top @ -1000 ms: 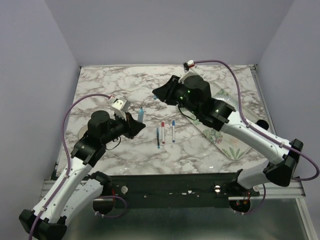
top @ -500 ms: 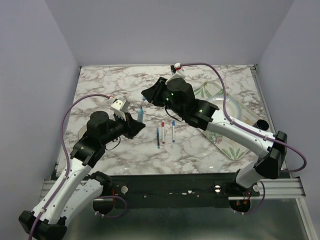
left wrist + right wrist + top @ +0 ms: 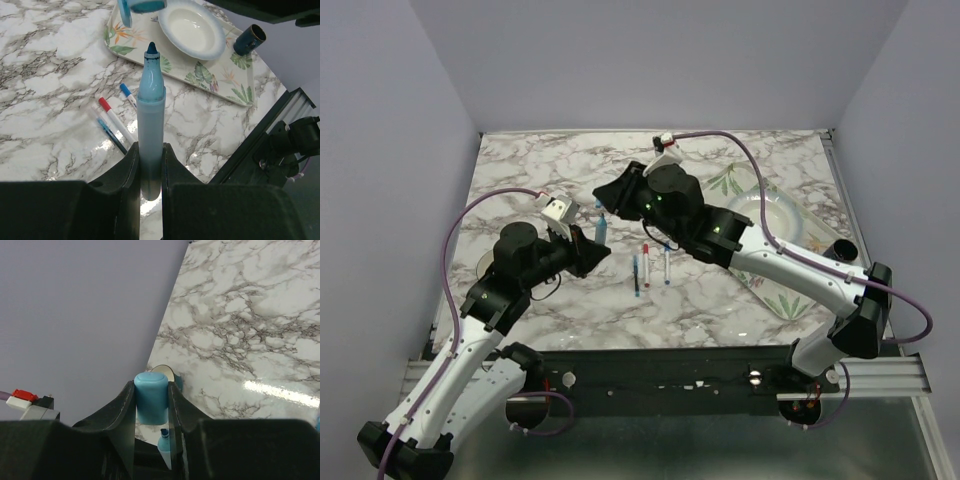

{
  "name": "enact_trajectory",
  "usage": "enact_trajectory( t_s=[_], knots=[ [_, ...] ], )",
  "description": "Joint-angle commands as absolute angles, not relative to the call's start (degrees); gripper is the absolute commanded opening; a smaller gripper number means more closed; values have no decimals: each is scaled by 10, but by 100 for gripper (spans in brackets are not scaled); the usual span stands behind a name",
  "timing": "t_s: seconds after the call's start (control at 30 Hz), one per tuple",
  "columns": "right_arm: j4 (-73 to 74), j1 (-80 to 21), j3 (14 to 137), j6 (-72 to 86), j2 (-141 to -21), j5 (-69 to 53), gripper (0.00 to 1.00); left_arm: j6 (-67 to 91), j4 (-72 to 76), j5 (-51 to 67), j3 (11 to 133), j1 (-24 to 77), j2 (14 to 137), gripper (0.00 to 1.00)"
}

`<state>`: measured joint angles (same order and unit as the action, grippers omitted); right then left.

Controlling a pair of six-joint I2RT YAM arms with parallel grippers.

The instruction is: Insert the pens into the pen caps

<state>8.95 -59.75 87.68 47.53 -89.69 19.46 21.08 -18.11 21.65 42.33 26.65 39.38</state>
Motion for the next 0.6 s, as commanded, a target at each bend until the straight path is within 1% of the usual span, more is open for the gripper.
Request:
enact_trajectory(
  t_s=[0.0, 0.57],
  knots=[
    [83, -610, 856, 468, -901, 221, 1, 214, -173, 223, 425, 267, 385, 0],
    [81, -642, 806, 436, -876, 247, 1, 212, -178, 213, 425, 266, 381, 0]
  ],
)
